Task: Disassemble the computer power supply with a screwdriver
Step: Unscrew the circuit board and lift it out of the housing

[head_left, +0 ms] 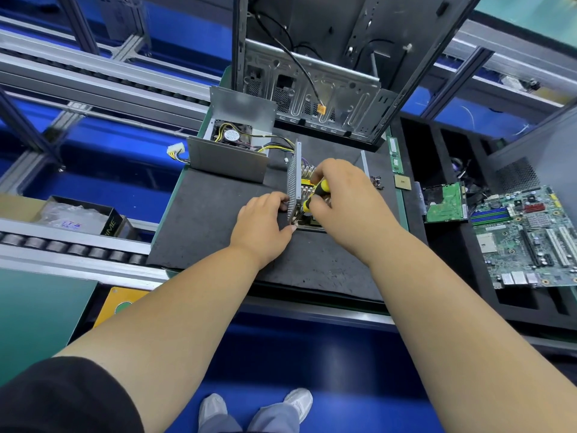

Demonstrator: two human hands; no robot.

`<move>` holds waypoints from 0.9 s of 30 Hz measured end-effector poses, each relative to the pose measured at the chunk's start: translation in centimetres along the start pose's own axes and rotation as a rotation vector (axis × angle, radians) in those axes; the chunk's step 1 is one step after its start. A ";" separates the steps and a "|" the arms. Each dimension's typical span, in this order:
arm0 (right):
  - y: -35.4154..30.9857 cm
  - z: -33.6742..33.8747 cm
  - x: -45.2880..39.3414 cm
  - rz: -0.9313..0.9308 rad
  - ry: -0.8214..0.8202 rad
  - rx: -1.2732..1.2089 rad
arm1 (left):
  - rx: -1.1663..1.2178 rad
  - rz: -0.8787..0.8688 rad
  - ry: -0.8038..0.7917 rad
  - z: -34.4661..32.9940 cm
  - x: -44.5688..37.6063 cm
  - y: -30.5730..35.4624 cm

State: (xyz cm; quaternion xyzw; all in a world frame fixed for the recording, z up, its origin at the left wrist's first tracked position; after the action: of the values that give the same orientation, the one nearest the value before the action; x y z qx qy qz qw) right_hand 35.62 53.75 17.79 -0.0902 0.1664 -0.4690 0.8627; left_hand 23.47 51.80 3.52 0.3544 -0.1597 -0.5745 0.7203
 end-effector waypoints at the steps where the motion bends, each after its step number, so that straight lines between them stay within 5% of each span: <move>1: 0.0 -0.1 0.0 0.000 -0.006 0.000 | 0.000 0.001 0.001 0.0 0.0 0.0; 7: 0.4 0.1 -0.1 0.020 0.017 0.227 | -0.003 -0.002 -0.004 0.0 0.0 0.1; 18: -0.1 -0.1 0.1 0.001 0.014 -0.032 | 0.002 0.005 -0.003 0.1 0.0 0.1; 27: 0.2 0.2 -0.1 0.002 0.006 0.155 | -0.002 0.002 -0.013 0.1 0.0 0.1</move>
State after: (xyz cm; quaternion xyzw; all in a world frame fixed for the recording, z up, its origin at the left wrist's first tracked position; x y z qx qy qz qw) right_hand 35.78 53.89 17.93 -0.0217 0.1323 -0.4797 0.8672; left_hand 23.48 51.77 3.67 0.3495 -0.1643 -0.5762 0.7203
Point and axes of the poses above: each hand's wrist, its own x-axis away from the middle knuckle, its own z-axis out of the back of the hand, y = z × x, the point moved 5 cm from there along -x, towards the middle knuckle, and after that the axes turned 6 degrees about y, right-handed, at the moved point
